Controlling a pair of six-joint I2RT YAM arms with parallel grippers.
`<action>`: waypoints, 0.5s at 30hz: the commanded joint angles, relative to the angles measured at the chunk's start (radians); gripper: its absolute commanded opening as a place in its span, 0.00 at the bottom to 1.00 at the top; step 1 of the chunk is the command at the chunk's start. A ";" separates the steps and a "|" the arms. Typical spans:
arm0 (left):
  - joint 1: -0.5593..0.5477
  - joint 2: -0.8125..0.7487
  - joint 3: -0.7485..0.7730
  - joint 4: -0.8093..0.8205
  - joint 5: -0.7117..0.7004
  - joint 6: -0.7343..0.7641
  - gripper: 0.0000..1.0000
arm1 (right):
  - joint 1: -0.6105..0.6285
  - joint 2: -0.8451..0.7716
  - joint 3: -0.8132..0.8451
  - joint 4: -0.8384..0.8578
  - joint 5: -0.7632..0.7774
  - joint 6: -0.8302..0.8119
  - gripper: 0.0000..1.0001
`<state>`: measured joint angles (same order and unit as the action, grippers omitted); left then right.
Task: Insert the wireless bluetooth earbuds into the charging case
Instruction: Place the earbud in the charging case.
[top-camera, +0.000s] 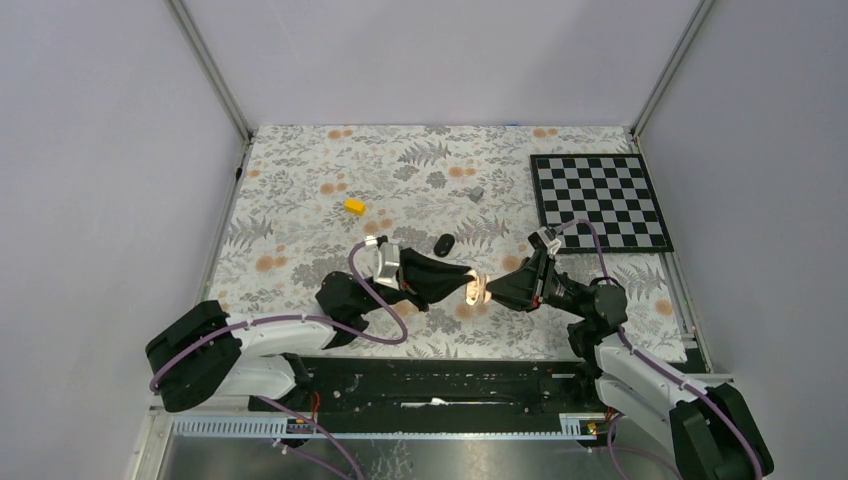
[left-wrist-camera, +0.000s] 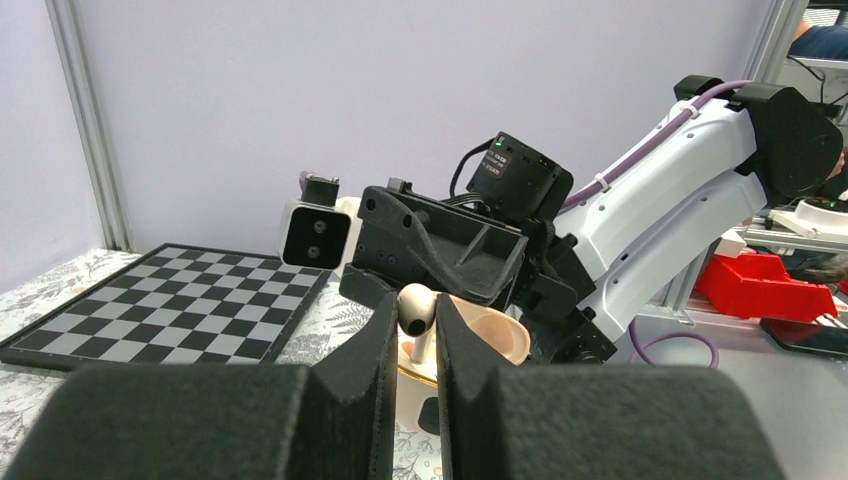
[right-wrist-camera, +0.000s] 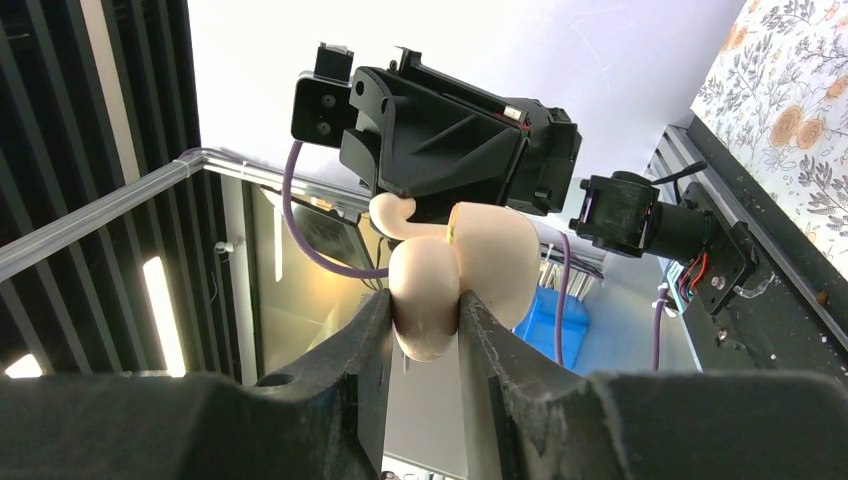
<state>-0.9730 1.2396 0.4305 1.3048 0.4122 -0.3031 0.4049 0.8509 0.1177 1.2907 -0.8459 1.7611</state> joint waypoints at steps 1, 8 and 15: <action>0.001 -0.019 0.030 0.068 -0.043 0.016 0.00 | -0.003 -0.024 0.005 0.040 0.002 -0.011 0.00; 0.001 0.043 0.041 0.124 -0.050 -0.007 0.00 | -0.003 -0.052 0.008 -0.007 -0.001 -0.030 0.00; 0.001 0.073 0.051 0.165 -0.017 -0.038 0.00 | -0.003 -0.068 0.000 -0.030 0.003 -0.037 0.00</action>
<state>-0.9730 1.3113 0.4503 1.3884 0.3836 -0.3183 0.4049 0.8036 0.1173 1.2362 -0.8497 1.7458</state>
